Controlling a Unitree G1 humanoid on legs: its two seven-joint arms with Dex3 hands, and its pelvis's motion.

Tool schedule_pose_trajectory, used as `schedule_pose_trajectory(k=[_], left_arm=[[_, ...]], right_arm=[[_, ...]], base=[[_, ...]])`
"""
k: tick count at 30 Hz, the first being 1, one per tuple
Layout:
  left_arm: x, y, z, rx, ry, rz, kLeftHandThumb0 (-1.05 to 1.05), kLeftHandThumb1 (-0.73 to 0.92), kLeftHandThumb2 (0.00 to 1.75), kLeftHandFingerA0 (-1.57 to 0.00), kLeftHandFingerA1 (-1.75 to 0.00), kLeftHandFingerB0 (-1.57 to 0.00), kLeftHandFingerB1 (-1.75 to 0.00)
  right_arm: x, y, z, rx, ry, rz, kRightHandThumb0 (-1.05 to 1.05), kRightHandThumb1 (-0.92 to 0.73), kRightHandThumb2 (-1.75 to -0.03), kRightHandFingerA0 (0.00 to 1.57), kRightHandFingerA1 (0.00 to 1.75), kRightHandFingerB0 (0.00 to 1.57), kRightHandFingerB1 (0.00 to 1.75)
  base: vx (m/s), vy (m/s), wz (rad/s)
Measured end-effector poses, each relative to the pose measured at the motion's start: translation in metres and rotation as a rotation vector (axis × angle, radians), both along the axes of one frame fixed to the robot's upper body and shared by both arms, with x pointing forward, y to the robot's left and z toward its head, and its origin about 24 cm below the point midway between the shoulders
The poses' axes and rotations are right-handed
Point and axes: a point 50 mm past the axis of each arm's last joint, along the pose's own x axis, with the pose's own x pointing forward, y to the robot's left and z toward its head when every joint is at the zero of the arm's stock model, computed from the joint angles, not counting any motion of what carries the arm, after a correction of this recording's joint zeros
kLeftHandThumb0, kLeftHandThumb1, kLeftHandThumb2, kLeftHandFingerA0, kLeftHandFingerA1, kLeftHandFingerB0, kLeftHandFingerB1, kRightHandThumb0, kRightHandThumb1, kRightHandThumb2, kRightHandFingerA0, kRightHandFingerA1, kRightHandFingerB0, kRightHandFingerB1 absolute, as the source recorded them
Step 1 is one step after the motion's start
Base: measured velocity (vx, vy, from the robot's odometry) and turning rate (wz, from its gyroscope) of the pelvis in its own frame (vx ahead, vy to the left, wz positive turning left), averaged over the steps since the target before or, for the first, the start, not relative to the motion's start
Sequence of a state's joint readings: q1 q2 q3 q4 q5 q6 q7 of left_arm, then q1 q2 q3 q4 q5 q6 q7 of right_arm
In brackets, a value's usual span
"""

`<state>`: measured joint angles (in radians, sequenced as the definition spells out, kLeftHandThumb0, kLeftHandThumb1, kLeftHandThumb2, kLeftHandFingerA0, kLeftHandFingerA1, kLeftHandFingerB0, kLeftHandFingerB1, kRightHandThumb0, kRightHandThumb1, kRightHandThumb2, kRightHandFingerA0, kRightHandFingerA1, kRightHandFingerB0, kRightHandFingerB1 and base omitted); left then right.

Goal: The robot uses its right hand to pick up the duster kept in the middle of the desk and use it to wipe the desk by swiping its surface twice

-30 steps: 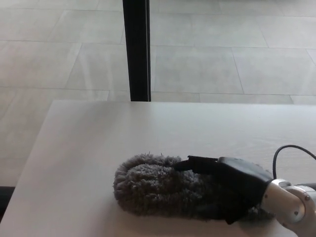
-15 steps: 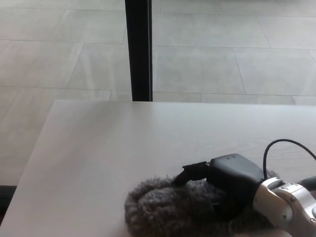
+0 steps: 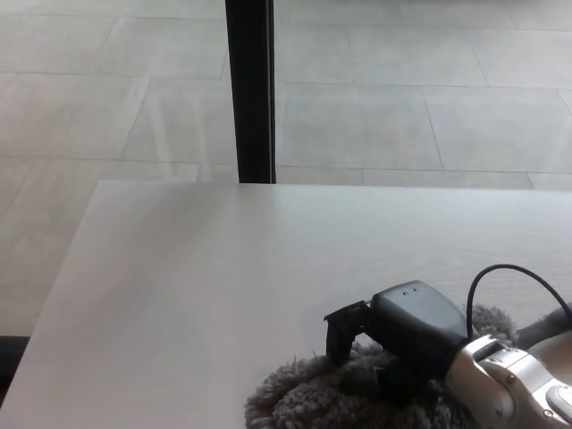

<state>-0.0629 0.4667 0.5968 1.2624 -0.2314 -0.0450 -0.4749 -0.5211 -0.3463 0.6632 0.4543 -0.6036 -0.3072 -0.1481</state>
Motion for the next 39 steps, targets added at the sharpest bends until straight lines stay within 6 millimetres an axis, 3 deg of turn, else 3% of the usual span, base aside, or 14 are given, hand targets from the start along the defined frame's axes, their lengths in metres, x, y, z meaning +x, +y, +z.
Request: schedule_pose_trajectory(k=[7, 8, 10, 11, 15, 21, 24, 25, 26, 33, 34, 35, 36, 39], left_arm=[[0.0, -0.001, -0.001, -0.003, 0.0, -0.001, -0.87, 0.7, 0.81, -0.35, -0.58, -0.31, -0.44], [0.0, -0.001, -0.001, -0.004, 0.0, -0.001, -0.82, 0.84, 0.65, -0.36, -0.55, -0.35, -0.4], [0.0, -0.002, -0.001, -0.006, 0.0, -0.001, -0.82, 0.84, 0.65, -0.36, -0.55, -0.35, -0.4], [0.0, -0.002, -0.002, -0.006, 0.001, -0.001, -0.82, 0.84, 0.65, -0.36, -0.55, -0.35, -0.4], [0.0, -0.003, -0.002, -0.009, 0.001, -0.001, -0.8, 0.84, 0.65, -0.36, -0.57, -0.36, -0.41], [0.0, -0.004, -0.003, -0.012, 0.001, -0.002, -0.81, 0.86, 0.66, -0.34, -0.56, -0.35, -0.42], [0.0, -0.005, -0.004, -0.014, 0.002, -0.003, -0.8, 0.85, 0.66, -0.34, -0.58, -0.36, -0.43], [0.0, -0.005, -0.004, -0.015, 0.002, -0.003, -0.8, 0.84, 0.66, -0.33, -0.58, -0.36, -0.43], [0.0, -0.005, -0.004, -0.017, 0.002, -0.003, -0.82, 0.85, 0.66, -0.35, -0.58, -0.37, -0.43], [-0.001, -0.01, -0.009, -0.032, 0.007, -0.01, -0.83, 0.84, 0.65, -0.36, -0.58, -0.37, -0.42], [-0.002, -0.011, -0.009, -0.033, 0.009, -0.013, -0.82, 0.86, 0.66, -0.37, -0.59, -0.37, -0.44], [-0.002, -0.011, -0.009, -0.033, 0.01, -0.014, -0.82, 0.85, 0.66, -0.36, -0.57, -0.37, -0.43], [-0.003, -0.011, -0.009, -0.033, 0.01, -0.016, -0.82, 0.85, 0.66, -0.36, -0.57, -0.36, -0.42], [-0.003, -0.01, -0.009, -0.029, 0.004, -0.027, -0.8, 0.86, 0.66, -0.37, -0.56, -0.37, -0.41]], right_arm=[[-0.002, 0.0, -0.004, 0.015, -0.065, -0.005, -0.34, -0.63, -0.81, 1.03, 1.69, 0.88, 0.96], [-0.002, 0.0, -0.005, 0.015, -0.074, -0.006, -0.36, -0.53, -1.06, 1.23, 1.32, 0.89, 1.03], [-0.003, 0.0, -0.006, 0.017, -0.092, -0.008, -0.36, -0.53, -1.06, 1.23, 1.32, 0.89, 1.03], [-0.003, 0.0, -0.007, 0.018, -0.1, -0.009, -0.29, -0.57, -0.92, 1.0, 1.72, 0.87, 1.2], [-0.004, -0.002, -0.008, 0.027, -0.139, -0.015, -0.24, -0.48, -1.19, 1.03, 1.75, 0.83, 1.53], [-0.007, -0.005, -0.013, 0.042, -0.188, -0.03, -0.26, -0.44, -1.22, 0.98, 1.75, 0.8, 1.63], [-0.009, -0.007, -0.016, 0.053, -0.21, -0.041, -0.32, -0.47, -1.16, 1.24, 1.41, 1.02, 1.28], [-0.01, -0.008, -0.017, 0.057, -0.218, -0.045, -0.27, -0.47, -1.22, 0.98, 1.75, 0.75, 1.63], [-0.011, -0.009, -0.018, 0.062, -0.225, -0.05, -0.35, -0.47, -1.14, 1.26, 1.42, 0.97, 1.25], [-0.012, -0.023, -0.029, 0.067, -0.263, -0.102, -0.26, -0.52, -1.01, 0.95, 1.75, 0.7, 1.55], [-0.011, -0.027, -0.031, 0.065, -0.271, -0.117, -0.32, -0.45, -1.15, 1.25, 1.41, 0.97, 1.26], [-0.01, -0.03, -0.031, 0.065, -0.276, -0.128, -0.23, -0.42, -1.21, 0.97, 1.75, 0.69, 1.69], [-0.008, -0.034, -0.032, 0.066, -0.287, -0.144, -0.28, -0.43, -1.16, 1.25, 1.41, 0.98, 1.27], [-0.003, -0.052, -0.029, 0.061, -0.322, -0.199, -0.19, -0.44, -1.18, 0.94, 1.75, 0.71, 1.63]], base=[[0.0, 0.0, 0.0], [0.0, 0.0, 0.0], [0.0, 0.0, 0.0], [0.0, 0.0, 0.0], [0.0, 0.0, 0.0], [0.0, 0.0, 0.0], [0.0, 0.0, 0.0], [0.0, 0.0, 0.0], [0.0, 0.0, 0.0], [0.0, 0.0, 0.0], [0.0, 0.0, 0.0], [0.0, 0.0, 0.0], [0.0, 0.0, 0.0], [0.0, 0.0, 0.0]])
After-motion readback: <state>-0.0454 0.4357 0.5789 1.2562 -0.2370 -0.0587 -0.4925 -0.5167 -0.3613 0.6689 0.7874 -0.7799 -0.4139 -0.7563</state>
